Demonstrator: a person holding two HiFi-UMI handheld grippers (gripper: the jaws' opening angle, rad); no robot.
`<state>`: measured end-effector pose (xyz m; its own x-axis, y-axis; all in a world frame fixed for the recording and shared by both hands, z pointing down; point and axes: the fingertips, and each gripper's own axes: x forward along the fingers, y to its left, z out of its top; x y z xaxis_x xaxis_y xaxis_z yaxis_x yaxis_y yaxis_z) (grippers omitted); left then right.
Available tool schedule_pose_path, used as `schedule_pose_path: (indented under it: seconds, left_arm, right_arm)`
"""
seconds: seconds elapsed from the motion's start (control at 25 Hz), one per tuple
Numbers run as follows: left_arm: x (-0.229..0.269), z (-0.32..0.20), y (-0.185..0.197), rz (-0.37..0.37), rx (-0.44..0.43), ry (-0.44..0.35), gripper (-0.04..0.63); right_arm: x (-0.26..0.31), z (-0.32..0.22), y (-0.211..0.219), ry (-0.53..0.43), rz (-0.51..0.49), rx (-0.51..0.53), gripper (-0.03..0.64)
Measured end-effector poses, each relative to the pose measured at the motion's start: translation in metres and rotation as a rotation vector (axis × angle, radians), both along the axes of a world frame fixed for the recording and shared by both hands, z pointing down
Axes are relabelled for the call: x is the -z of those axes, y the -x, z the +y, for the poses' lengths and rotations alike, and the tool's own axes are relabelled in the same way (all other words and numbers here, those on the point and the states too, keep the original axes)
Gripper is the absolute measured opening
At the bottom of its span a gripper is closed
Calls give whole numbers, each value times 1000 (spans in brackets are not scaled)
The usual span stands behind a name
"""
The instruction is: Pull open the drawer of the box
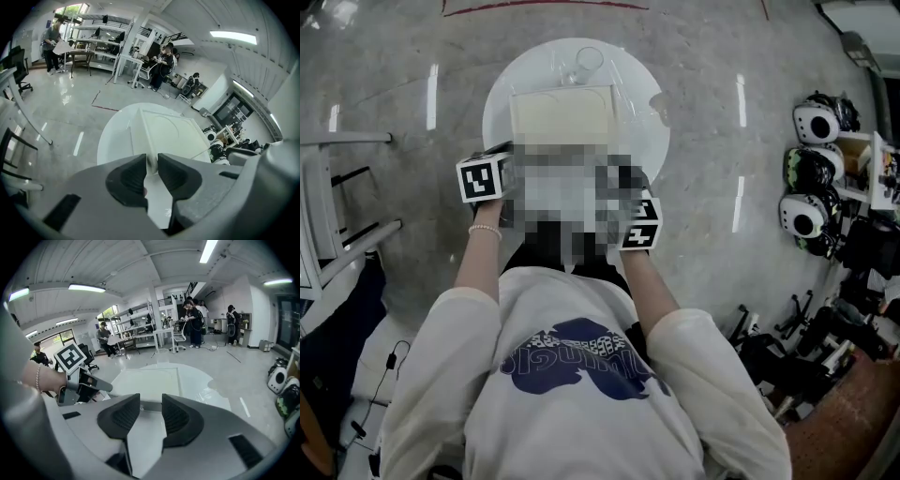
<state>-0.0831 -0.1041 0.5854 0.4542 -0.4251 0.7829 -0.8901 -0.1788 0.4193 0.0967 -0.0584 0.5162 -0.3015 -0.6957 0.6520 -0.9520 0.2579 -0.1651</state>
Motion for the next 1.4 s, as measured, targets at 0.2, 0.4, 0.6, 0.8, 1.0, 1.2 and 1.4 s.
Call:
schedule_pose_path:
  seconds: [0.2,0.4,0.6,0.8,1.0,1.2,1.4]
  left_arm:
    - [1,-1,-1,2,0,10,78]
    - [0,0,0,3,8,29,78]
    - [0,0,0,3,17,42,78]
    - [1,-1,0,-1,25,47,78]
    - [1,0,1,-1,53,54,76]
    - [2,0,1,2,55,57,76]
    - [2,1,2,2,64,57,75]
  right_arm:
    - [-30,4,14,112,0,34,156]
    - [-57,6,31,231,-18,76,177]
    - [-76,5,41,318,-25,101,184]
    - [-95,0,50,418,-33,115,184]
    - [-112,2,53,530,-29,119,190]
    - [-117,-6,61,587,-57,133,190]
    - [-124,-11,66,637,-67,139,190]
